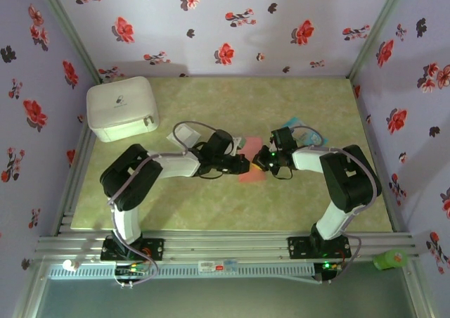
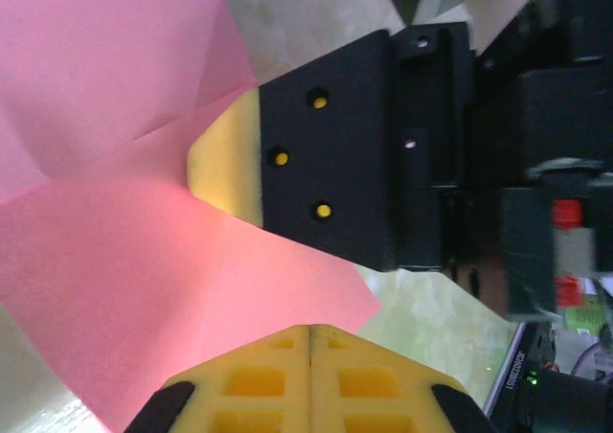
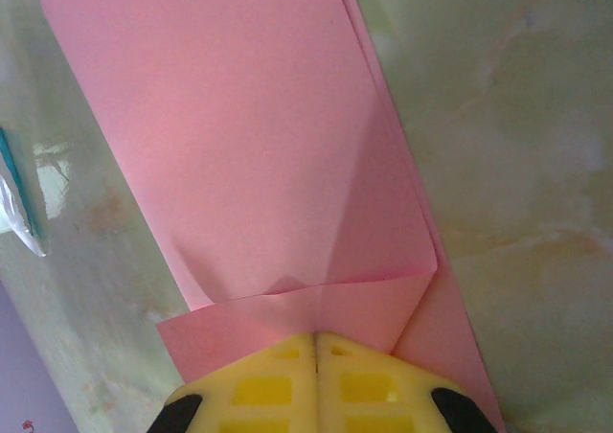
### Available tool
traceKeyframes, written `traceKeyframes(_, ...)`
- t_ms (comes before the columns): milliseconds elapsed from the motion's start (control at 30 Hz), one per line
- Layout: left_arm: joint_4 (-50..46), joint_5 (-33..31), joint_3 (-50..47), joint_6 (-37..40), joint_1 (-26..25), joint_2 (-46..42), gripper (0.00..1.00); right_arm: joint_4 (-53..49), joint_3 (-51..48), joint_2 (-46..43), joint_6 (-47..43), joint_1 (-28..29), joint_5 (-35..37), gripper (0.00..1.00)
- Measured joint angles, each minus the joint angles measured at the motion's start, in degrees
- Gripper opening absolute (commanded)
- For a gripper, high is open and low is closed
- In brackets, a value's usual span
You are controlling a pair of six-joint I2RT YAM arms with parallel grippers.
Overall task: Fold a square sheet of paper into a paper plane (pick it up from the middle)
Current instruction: Fold the triangle a second time at the center of the table.
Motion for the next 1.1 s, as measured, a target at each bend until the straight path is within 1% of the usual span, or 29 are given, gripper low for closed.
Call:
traceKeyframes(333, -3.3, 1.6, 2.6, 0.0, -0.2, 3.9, 0.08, 0.0, 0.0, 0.0, 0.0, 0.0, 0.0, 0.00)
traceKeyframes(767, -7.6, 1.1, 2.6, 3.4, -0.4, 4.6, 0.09, 0.0, 0.0, 0.0, 0.0, 0.0, 0.0, 0.00)
traceKeyframes(1100, -8.8, 0.2, 2.4, 5.8, -0.4, 4.6, 0.10, 0.0, -0.1, 0.0, 0.0, -0.2, -0.2, 0.00)
